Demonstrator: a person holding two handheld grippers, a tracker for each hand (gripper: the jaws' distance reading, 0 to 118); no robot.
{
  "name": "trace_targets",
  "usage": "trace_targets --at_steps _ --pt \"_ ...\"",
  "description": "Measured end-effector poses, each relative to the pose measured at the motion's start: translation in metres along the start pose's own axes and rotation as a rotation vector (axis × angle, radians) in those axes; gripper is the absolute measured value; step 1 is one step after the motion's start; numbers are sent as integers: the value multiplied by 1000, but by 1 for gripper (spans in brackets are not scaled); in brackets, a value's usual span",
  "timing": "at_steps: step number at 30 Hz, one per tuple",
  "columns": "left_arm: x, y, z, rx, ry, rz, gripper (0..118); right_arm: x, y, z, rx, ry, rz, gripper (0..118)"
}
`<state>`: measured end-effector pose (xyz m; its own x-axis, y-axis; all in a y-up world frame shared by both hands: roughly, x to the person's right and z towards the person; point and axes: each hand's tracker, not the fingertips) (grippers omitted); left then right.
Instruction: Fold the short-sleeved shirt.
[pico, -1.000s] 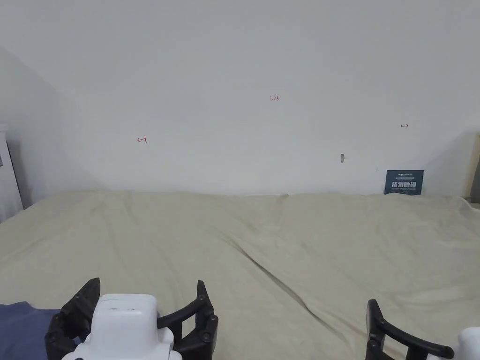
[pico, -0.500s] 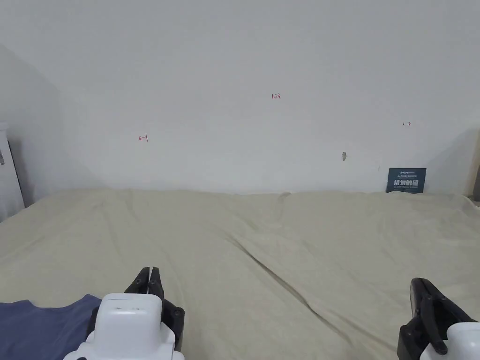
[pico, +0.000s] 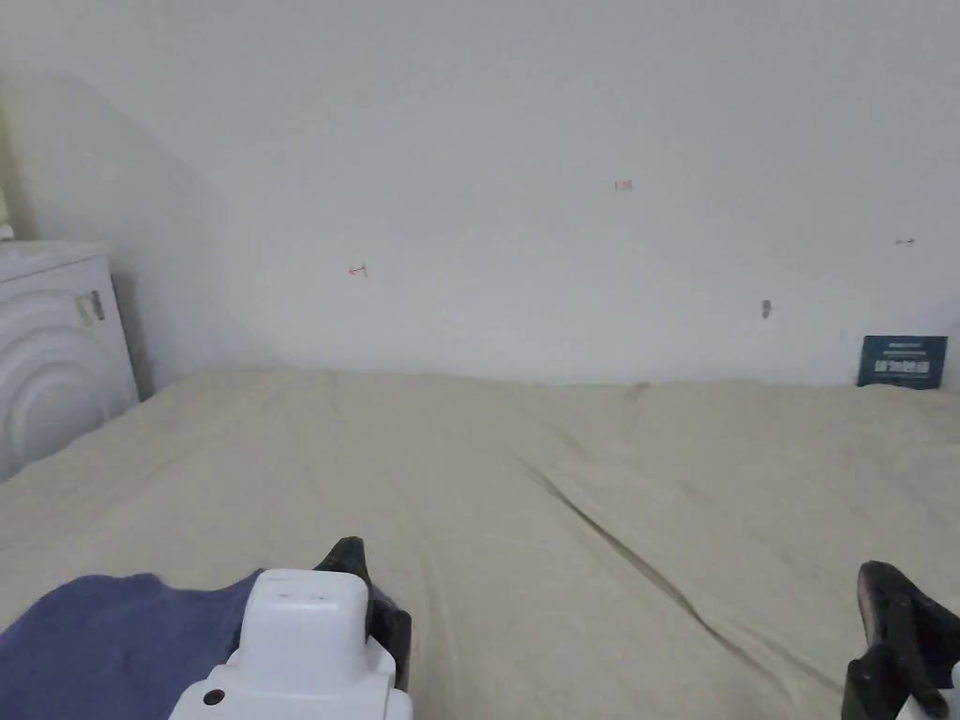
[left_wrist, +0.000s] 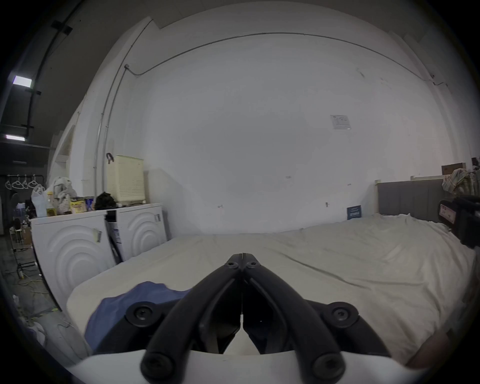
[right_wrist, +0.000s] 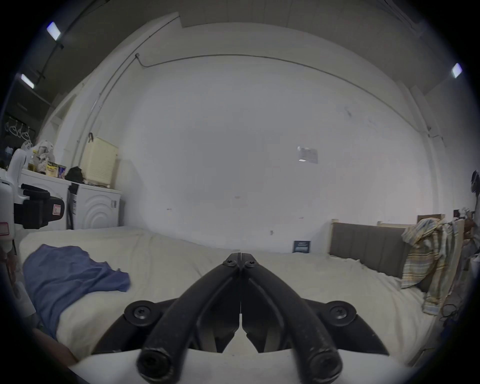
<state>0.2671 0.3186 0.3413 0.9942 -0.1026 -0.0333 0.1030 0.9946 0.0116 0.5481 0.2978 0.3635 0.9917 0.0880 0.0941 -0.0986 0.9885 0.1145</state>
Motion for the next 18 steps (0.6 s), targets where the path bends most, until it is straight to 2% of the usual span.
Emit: trace_targets --at_steps 4,9,12,15,18 --pt "-57 -3 30 6 178 -76 0 -55 3 -16 8 140 -43 0" --pt "-120 -8 60 -44 386 -128 0 -125 10 -17 36 305 -55 0" --pt "-136 -10 70 -38 394 -111 0 -147 12 -16 48 370 -75 0" --pt "-146 -13 70 -45 384 -72 0 -158 9 -20 42 395 -56 0" --pt "-158 -18 52 -143 298 -29 0 -158 7 -26 20 415 -38 0"
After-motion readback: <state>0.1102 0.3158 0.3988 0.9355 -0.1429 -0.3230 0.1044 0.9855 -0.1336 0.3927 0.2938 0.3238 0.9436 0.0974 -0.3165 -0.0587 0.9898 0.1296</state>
